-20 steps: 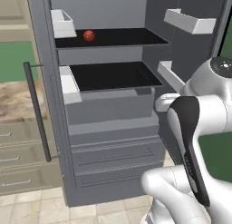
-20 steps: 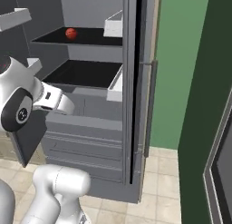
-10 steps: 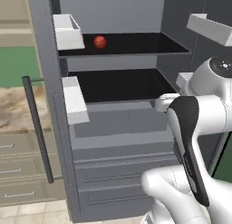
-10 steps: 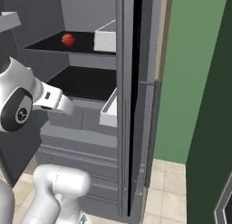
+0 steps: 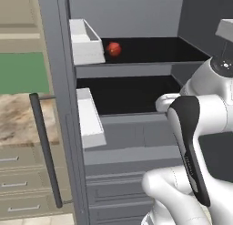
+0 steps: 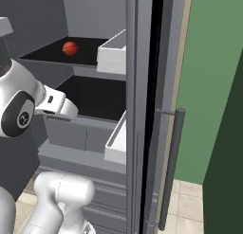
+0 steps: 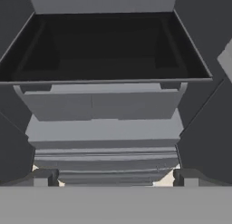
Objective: Grab the onion and lemon from the fridge, place them in the blender, close the lid, and turn on the blender to create a marinade.
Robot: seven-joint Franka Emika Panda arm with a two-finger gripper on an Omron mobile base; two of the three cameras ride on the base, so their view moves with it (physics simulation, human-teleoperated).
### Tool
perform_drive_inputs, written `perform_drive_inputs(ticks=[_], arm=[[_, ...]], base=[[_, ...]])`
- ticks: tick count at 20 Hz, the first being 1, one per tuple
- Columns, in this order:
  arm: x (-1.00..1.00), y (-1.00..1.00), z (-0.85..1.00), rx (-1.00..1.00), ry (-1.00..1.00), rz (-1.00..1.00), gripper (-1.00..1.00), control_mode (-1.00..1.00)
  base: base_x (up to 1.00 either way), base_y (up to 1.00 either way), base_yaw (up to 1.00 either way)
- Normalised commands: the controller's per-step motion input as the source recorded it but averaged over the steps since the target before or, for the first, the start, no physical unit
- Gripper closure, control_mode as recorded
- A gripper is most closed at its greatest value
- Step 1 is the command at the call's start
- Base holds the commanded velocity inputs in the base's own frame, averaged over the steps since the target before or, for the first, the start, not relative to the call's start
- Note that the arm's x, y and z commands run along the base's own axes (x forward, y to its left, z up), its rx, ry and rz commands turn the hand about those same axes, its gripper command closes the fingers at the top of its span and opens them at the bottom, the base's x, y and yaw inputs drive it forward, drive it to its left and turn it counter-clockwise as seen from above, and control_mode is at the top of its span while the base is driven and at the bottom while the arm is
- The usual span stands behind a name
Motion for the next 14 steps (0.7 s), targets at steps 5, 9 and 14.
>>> perform_drive_inputs(ticks=[5,9,14], arm=[[0.00,0.00,0.00,0.00,0.00,0.00,-1.00,1.00],[0.00,0.00,0.00,0.00,0.00,0.00,-1.00,1.00],[0.00,0.00,0.00,0.00,0.00,0.00,-1.00,1.00]], base=[[0.32,0.38,0.01],[0.30,0.09,0.00],[0.31,0.00,0.00]])
